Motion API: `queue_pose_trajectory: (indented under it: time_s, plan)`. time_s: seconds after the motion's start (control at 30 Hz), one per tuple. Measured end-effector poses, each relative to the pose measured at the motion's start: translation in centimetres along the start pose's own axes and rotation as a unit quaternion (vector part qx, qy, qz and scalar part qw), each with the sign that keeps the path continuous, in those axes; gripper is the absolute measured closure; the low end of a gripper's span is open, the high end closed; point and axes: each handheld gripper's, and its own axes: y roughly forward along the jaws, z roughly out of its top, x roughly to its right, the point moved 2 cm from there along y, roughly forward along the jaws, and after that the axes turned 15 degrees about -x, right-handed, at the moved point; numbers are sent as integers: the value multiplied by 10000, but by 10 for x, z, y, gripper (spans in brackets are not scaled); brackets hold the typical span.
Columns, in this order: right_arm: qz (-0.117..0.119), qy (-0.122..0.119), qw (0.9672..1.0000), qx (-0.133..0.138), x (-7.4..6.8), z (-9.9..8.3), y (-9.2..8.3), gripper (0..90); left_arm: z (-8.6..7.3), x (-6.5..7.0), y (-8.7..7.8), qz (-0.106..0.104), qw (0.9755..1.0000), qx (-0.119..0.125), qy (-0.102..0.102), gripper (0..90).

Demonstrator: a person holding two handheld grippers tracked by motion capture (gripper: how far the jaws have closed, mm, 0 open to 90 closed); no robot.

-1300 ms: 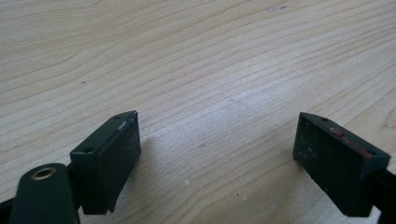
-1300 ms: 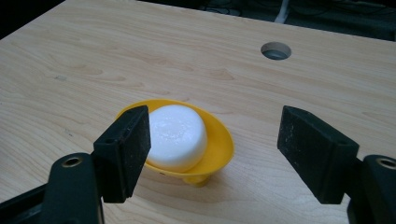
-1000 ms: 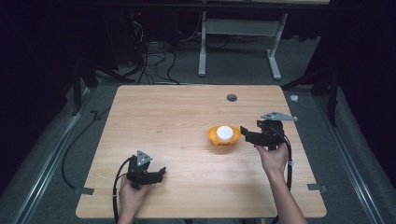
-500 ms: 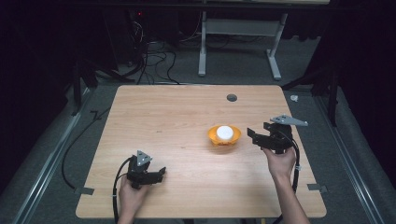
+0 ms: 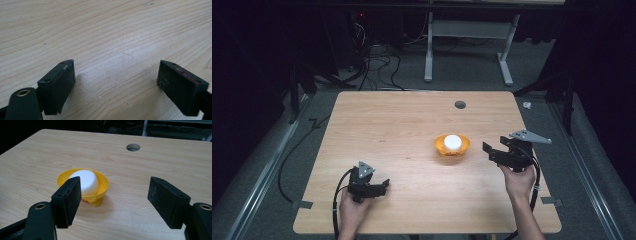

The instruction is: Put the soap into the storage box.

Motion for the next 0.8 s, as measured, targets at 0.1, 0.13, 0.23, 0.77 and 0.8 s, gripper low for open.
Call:
queue_pose_trajectory:
  time_s: [0.1, 0.13, 0.23, 0.77, 0.8]
  plan:
    - [9, 22, 10000, 28, 1, -3, -3, 279, 0, 0, 0, 0, 10000, 1, -2, 154]
    - [13, 34, 10000, 42, 1, -5, -3, 280, 0, 0, 0, -3, 10000, 5, -1, 154]
    - [31, 71, 9999, 84, 2, -9, -5, 284, 0, 0, 0, 1, 10000, 0, 0, 154]
    - [23, 165, 9998, 81, 7, -34, -11, 290, 0, 0, 0, -3, 10000, 4, 1, 154]
    - [32, 146, 9999, 85, 8, -36, -10, 290, 0, 0, 0, -3, 10000, 4, 0, 154]
